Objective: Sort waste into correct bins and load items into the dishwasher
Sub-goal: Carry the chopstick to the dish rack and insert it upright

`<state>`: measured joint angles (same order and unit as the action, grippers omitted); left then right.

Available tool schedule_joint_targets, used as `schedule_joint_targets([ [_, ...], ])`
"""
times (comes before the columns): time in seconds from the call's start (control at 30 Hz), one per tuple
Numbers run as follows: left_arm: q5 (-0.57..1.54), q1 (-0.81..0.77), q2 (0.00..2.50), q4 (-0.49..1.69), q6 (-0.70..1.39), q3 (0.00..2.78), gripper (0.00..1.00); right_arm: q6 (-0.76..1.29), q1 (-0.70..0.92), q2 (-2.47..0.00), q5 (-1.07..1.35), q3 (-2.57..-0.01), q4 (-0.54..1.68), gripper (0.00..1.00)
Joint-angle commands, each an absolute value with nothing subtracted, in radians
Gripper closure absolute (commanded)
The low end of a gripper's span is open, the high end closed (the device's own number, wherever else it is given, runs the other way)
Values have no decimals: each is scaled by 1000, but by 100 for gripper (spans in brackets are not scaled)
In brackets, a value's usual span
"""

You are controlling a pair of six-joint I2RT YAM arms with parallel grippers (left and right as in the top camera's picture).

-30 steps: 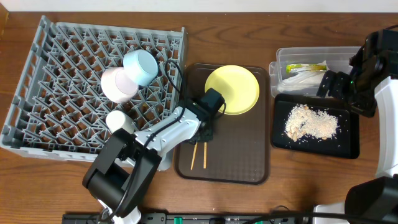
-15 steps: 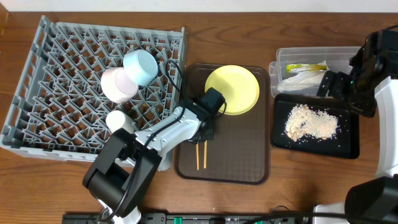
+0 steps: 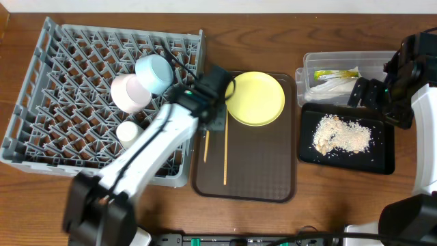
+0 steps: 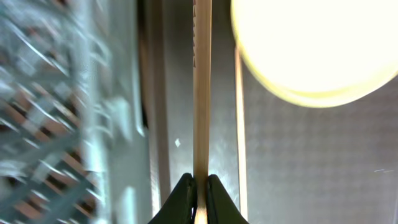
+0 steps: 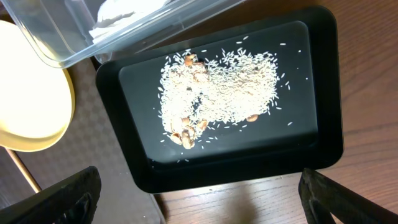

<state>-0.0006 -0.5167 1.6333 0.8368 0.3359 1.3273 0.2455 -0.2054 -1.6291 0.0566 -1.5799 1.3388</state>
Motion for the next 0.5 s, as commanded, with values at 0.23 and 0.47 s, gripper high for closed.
schedule_joint_targets([
  [0.23,-117,-304,1592,791,218,1346,92,254,-202,-1612,69,-1589,1340,1],
  [0.47,-117,-286,1649,783,218,1346,92,253,-202,-1612,72,-1589,1340,1],
])
